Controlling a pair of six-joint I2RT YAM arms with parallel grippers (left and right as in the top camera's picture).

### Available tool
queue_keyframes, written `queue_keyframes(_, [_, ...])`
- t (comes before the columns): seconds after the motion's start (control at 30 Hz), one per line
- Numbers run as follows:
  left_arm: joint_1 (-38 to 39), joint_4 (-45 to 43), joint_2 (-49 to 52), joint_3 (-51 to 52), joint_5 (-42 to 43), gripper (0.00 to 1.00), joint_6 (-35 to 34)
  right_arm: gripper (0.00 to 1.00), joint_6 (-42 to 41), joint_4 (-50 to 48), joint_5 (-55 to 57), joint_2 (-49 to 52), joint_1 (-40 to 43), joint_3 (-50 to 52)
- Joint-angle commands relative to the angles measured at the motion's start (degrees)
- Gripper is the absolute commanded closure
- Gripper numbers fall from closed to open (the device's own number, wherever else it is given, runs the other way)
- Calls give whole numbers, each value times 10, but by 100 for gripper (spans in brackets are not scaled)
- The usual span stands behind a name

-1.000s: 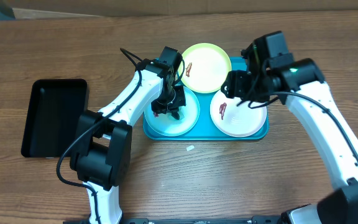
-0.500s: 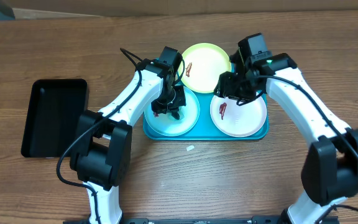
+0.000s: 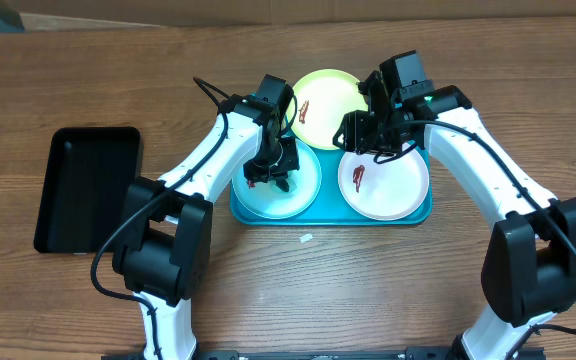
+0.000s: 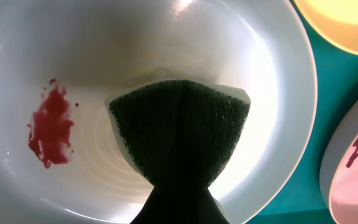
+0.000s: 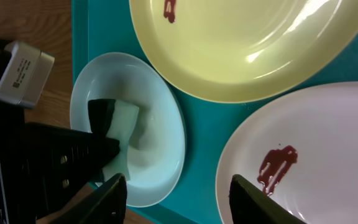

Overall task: Clean dirty plates on tray and stack at the side
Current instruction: 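Move the right gripper to the light-blue plate's rim, then grasp the light-blue plate rim with the right gripper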

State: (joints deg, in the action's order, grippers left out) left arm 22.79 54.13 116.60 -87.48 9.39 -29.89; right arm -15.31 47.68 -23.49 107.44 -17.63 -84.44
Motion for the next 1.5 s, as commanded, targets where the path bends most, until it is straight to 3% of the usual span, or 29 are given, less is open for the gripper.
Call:
queue_keyframes(0.0, [1,-2,-3,3,5,96,4,45,4,-9,9,20,-17,-10])
queue_keyframes(0.37, [1,-2,-3,3,5,96,8,48,-27,-35,58,90,-57,-10])
queue_keyframes(0.7, [1,-9,-3,3,5,96,16,48,-23,-57,63,102,-87,-10])
queue_keyframes(0.87, [1,0,-3,3,5,96,16,49,-27,-59,125,118,-94,-10])
queue_keyframes(1.3, [1,-4,-3,3,5,96,16,49,-25,-72,119,125,-94,7])
queue_keyframes(1.47, [1,-3,-3,3,5,96,16,56,-54,-81,119,125,-94,16])
